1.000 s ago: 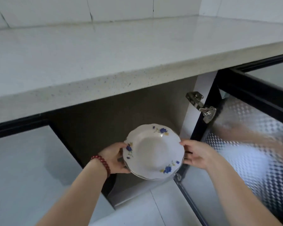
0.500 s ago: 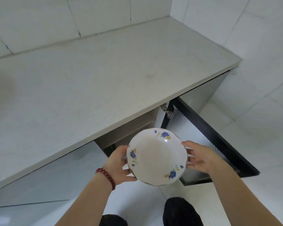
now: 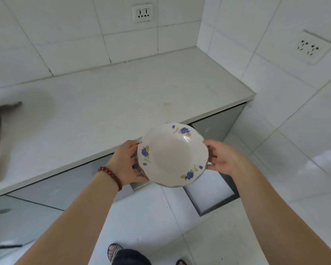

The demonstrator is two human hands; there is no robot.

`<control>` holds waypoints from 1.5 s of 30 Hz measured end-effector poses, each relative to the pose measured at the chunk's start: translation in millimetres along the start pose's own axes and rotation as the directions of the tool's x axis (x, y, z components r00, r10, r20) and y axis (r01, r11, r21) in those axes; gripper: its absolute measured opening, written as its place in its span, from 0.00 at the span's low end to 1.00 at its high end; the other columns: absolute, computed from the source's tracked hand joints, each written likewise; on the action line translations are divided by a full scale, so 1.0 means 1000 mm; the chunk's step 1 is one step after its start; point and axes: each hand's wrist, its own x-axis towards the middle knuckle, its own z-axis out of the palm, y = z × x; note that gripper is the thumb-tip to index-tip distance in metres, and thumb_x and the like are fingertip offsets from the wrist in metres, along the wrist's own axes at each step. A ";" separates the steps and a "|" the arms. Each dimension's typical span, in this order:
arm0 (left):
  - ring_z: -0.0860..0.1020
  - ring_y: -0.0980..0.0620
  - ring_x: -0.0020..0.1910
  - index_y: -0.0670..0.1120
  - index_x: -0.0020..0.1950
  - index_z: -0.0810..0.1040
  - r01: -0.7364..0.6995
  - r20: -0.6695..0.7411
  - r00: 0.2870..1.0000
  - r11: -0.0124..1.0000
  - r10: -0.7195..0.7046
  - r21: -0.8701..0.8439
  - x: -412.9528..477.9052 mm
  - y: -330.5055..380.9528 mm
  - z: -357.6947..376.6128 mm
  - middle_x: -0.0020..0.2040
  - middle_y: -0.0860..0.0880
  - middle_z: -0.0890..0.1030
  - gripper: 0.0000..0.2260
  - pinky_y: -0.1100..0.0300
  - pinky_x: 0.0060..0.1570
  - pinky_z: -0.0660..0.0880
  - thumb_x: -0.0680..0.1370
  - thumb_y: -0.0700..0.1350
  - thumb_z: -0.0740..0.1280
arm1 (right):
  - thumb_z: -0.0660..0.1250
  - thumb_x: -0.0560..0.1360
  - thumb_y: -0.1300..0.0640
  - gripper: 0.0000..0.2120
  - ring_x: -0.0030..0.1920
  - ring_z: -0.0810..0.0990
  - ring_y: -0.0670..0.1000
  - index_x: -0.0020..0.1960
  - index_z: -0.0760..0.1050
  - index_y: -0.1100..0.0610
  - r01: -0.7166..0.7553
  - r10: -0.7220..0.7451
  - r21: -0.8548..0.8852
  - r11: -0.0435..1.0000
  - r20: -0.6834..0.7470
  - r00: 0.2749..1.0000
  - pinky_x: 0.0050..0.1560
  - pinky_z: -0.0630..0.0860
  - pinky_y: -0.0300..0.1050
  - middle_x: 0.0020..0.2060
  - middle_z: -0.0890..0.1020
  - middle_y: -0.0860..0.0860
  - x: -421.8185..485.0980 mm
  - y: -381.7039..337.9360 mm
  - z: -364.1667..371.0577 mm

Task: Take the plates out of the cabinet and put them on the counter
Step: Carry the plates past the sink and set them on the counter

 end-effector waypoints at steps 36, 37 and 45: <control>0.77 0.41 0.48 0.50 0.61 0.76 -0.261 -0.225 0.950 0.945 0.216 -0.196 -0.151 -0.029 -0.125 0.55 0.44 0.76 0.22 0.44 0.45 0.76 0.73 0.61 0.62 | 0.65 0.75 0.60 0.11 0.43 0.79 0.54 0.57 0.75 0.60 0.134 -0.013 -0.274 0.952 0.401 0.916 0.31 0.78 0.47 0.49 0.79 0.57 -0.090 -0.003 0.139; 0.77 0.41 0.48 0.50 0.61 0.76 -0.269 -0.236 0.947 0.941 0.219 -0.204 -0.157 -0.029 -0.137 0.55 0.44 0.76 0.23 0.45 0.44 0.76 0.72 0.61 0.62 | 0.65 0.75 0.61 0.12 0.43 0.80 0.55 0.57 0.75 0.61 0.137 -0.011 -0.280 0.950 0.411 0.912 0.31 0.78 0.48 0.49 0.79 0.57 -0.093 0.000 0.152; 0.76 0.40 0.50 0.50 0.62 0.75 -0.337 -0.321 0.916 0.897 0.241 -0.287 -0.207 -0.036 -0.239 0.56 0.44 0.75 0.23 0.43 0.45 0.76 0.73 0.61 0.61 | 0.66 0.74 0.61 0.06 0.47 0.78 0.57 0.51 0.76 0.60 0.175 0.013 -0.350 0.920 0.475 0.880 0.38 0.78 0.51 0.50 0.78 0.58 -0.118 0.031 0.265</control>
